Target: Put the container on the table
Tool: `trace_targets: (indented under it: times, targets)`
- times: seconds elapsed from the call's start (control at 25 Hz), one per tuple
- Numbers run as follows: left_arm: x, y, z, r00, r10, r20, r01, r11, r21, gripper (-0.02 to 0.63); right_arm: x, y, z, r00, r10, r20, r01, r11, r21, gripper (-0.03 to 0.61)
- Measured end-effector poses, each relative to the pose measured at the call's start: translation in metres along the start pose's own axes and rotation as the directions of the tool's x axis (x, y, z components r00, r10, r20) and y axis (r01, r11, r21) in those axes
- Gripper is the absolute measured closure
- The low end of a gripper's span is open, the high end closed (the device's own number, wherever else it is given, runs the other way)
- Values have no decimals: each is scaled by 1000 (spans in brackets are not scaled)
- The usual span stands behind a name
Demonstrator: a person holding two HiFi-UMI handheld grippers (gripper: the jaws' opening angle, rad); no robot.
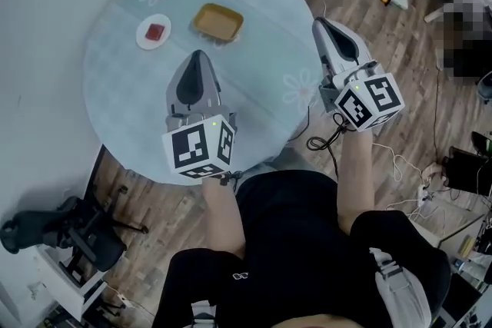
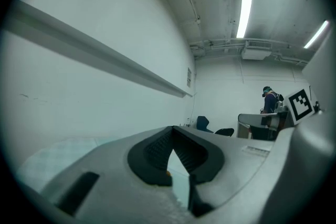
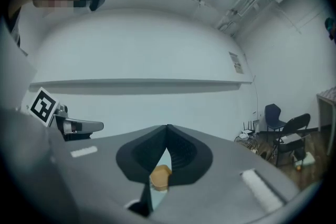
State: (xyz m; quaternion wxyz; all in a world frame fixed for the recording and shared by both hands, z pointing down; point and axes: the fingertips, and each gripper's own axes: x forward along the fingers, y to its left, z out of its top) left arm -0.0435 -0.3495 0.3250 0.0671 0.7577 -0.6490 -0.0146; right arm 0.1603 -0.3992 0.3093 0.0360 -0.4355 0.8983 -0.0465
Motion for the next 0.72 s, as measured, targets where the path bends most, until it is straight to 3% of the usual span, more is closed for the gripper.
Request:
trace_targets:
  times: [0.16,0.48,0.72]
  targets:
    - [-10,-27,18,999,11,33,-12,999,41,615,-16,-5,15,999,36,24,-36,999,-3,568]
    - [-21,-41,27,998,48,47,-52,994,92,615,-15,2,19,992,112,54,-112,994,-1,569]
    - [-26,-34,43,986,132,105,-145,981,132,615,-8,9,21,987,143,80,-145,989,16,568]
